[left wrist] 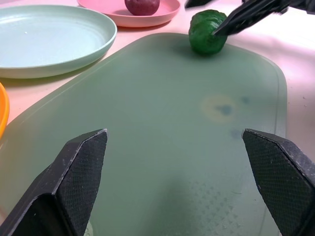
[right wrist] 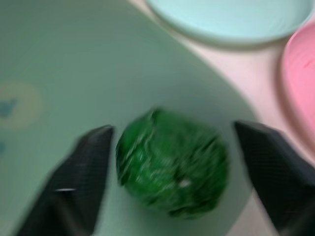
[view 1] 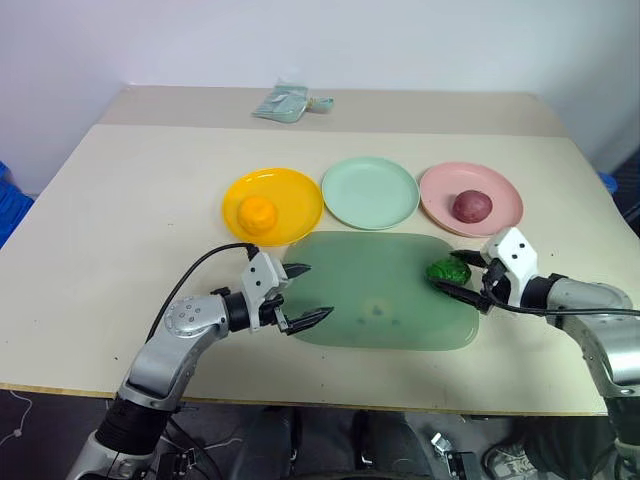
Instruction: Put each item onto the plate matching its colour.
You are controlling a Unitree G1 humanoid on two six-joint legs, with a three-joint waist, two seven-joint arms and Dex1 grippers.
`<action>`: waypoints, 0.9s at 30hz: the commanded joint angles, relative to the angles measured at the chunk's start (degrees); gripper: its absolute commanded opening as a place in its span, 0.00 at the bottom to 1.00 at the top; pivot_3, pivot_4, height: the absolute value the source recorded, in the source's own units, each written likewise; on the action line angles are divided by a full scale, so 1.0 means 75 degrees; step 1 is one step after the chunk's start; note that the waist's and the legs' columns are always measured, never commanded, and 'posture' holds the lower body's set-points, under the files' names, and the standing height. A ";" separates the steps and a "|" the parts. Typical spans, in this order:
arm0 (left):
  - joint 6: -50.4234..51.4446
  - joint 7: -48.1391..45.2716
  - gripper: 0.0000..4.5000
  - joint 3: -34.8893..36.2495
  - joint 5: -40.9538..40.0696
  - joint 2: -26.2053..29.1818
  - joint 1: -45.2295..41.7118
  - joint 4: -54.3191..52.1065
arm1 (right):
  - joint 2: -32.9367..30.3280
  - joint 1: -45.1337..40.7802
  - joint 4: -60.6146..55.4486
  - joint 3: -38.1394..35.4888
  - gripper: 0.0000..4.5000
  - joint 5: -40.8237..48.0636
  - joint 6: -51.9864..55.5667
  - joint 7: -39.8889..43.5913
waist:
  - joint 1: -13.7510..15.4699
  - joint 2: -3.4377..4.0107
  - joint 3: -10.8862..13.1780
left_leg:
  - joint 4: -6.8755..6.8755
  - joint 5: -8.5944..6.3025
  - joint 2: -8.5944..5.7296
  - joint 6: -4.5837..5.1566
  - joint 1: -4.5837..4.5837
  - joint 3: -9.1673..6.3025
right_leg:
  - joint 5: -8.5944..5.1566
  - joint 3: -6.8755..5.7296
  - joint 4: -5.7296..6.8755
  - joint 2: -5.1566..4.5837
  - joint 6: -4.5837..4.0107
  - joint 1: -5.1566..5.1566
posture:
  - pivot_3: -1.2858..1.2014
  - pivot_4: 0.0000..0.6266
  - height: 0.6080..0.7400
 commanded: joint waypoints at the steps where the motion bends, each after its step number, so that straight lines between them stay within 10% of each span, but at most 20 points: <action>1: 0.0029 0.0057 1.00 0.0145 -0.0075 0.0076 0.0020 -0.0415 | -0.0064 -0.0028 0.0154 -0.0121 0.47 -0.0119 -0.0423 0.0112 | 0.0000 0.0000 0.0000 | 0.0000 0.0000 0.0000 0.0000 0.0000 0.0000 | 0.0000 0.0000 0.0000 0.0000 0.0000 0.0000 | 0.52 0.24 1.00; 17: -0.0165 0.1273 1.00 0.1506 0.0024 0.0045 0.0050 -0.0012 | 0.3132 -0.4551 0.3880 0.1552 0.47 -0.2014 -0.1566 -0.2379 | -0.0164 0.0005 0.0003 | -0.0012 0.0039 -0.0001 -0.0068 -0.0017 0.0001 | 0.0000 0.0000 0.0018 0.0011 0.0000 -0.0036 | 0.52 0.24 1.00; 22: 0.0067 0.1570 1.00 0.1648 -0.0036 -0.0027 0.0435 -0.0608 | 0.3432 -0.4958 0.4515 0.1519 0.99 -0.1999 -0.1925 -0.2368 | -0.0145 0.0005 0.0003 | -0.0010 0.0035 -0.0014 -0.0061 -0.0035 -0.0002 | 0.0001 0.0000 0.0010 -0.0003 0.0001 -0.0044 | 0.52 0.24 1.00; 27: 0.0311 0.1866 1.00 0.1928 -0.0169 -0.0042 0.0812 -0.1081 | 0.2999 -0.4337 0.3464 0.1053 0.99 -0.1549 -0.2214 -0.1909 | -0.0180 0.0006 0.0003 | -0.0011 0.0035 -0.0010 -0.0062 -0.0033 -0.0003 | 0.0001 0.0001 0.0013 0.0001 0.0001 -0.0047 | 0.52 0.24 1.00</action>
